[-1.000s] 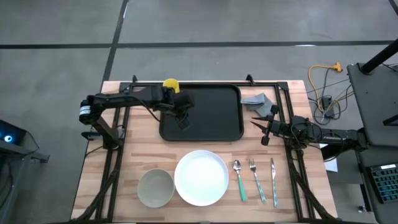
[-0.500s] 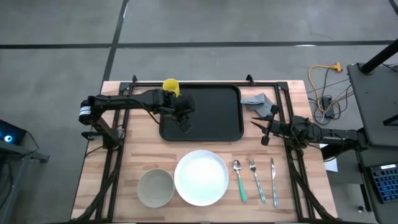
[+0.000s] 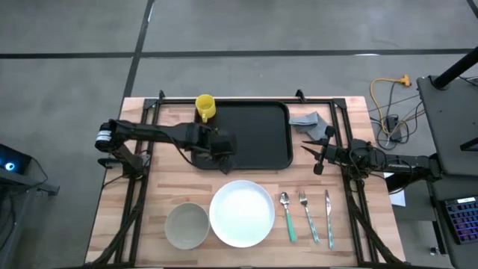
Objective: Set up tray
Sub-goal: Put the white plate on the black serving tray below the yellow mug
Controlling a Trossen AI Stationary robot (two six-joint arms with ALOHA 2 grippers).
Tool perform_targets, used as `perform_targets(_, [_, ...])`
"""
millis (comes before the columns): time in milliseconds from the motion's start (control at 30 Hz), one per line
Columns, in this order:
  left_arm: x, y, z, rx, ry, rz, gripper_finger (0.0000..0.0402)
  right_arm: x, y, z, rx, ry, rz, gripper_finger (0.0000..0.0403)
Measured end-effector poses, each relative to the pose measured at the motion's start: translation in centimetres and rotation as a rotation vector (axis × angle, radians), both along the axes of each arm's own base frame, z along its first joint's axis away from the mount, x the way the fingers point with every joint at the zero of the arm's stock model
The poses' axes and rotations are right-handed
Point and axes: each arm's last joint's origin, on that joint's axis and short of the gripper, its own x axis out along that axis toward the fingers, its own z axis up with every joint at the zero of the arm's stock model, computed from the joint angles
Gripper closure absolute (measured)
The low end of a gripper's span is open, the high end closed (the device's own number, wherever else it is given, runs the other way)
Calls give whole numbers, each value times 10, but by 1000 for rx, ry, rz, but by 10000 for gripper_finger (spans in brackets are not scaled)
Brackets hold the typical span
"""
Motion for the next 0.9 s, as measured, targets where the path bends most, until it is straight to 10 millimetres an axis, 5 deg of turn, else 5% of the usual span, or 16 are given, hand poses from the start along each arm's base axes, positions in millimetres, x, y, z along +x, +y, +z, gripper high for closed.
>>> perform_targets(333, [9, -9, -29, -233, -56, 26, 289, 0, 0, 0, -1, 0, 0, 335])
perform_targets(900, [-1, -24, -86, -331, -2, 42, 289, 0, 0, 0, -1, 0, 0, 335])
